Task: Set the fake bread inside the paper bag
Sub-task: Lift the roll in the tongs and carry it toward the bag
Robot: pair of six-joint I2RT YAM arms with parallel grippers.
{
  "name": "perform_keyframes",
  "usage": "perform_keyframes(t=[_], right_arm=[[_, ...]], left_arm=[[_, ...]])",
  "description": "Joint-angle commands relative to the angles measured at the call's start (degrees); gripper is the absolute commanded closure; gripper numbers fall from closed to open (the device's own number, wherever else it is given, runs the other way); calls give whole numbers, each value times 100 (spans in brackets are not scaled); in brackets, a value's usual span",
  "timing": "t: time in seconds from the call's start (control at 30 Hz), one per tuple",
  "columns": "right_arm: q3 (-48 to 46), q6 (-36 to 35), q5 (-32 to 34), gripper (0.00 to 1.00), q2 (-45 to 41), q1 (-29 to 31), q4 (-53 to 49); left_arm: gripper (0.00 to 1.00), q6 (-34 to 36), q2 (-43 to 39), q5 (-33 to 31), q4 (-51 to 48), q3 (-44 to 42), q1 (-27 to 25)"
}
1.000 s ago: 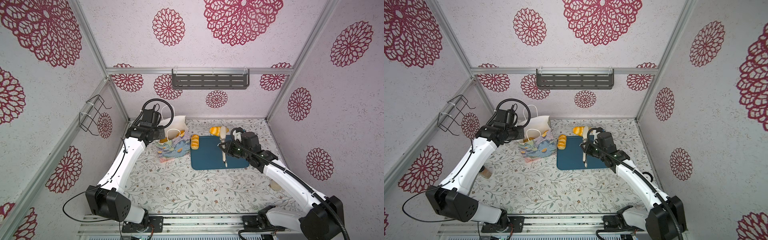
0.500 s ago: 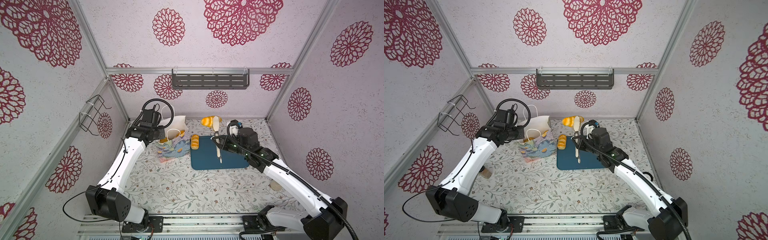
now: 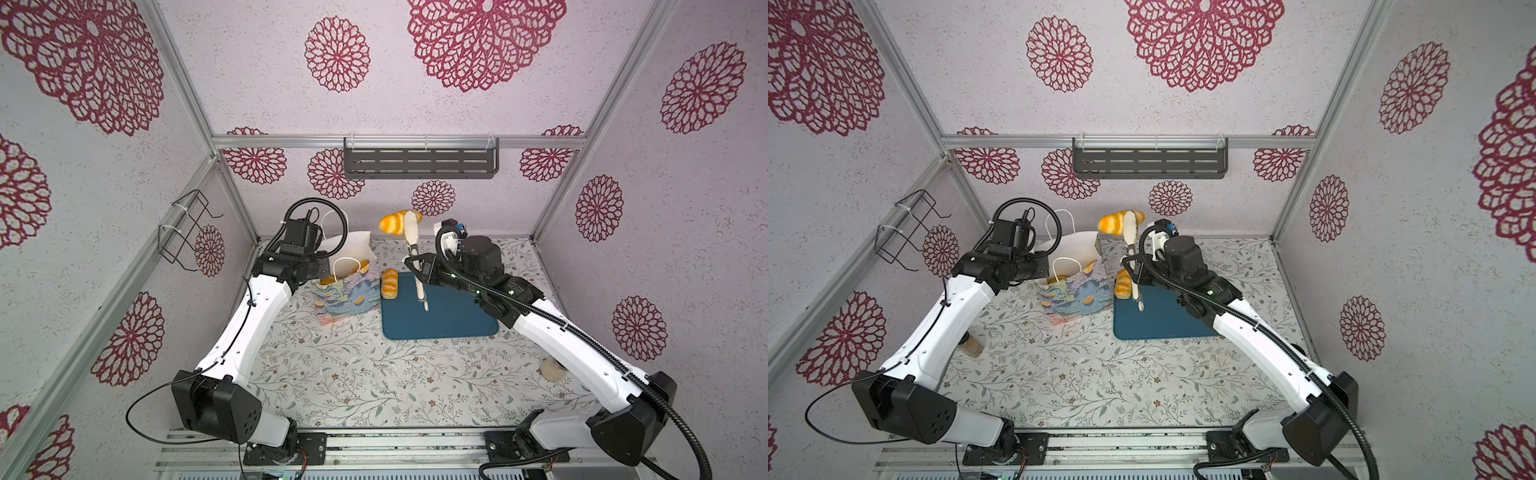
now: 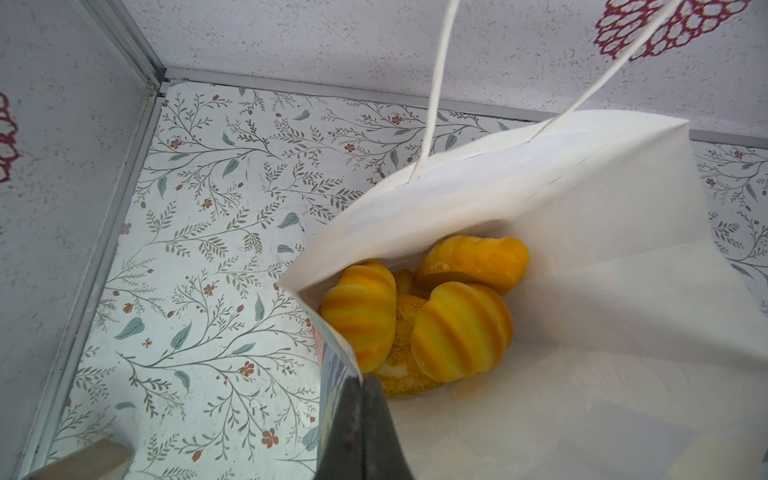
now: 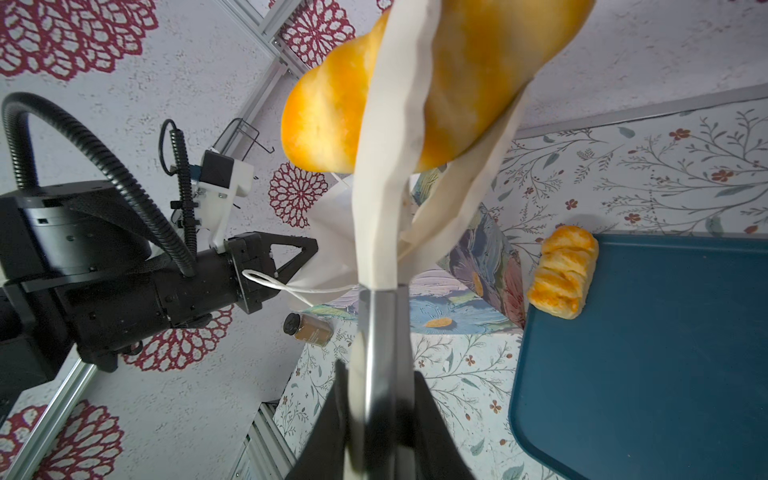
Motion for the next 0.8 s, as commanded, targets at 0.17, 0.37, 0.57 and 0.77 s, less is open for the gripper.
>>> perform_keyframes(t=[0.17, 0.37, 0.57, 0.77], right_arm=[[1023, -597, 313, 100, 544, 429, 6], [1589, -788, 444, 100, 1023, 724, -323], [1723, -743, 417, 100, 1223, 900, -239], [1811, -740, 457, 100, 1445, 1048, -236]], left_arm=[[100, 12, -170, -149, 33, -76, -67], [100, -22, -197, -193, 70, -110, -53], [100, -12, -215, -210, 68, -110, -61], [100, -5, -235, -200, 71, -102, -60]])
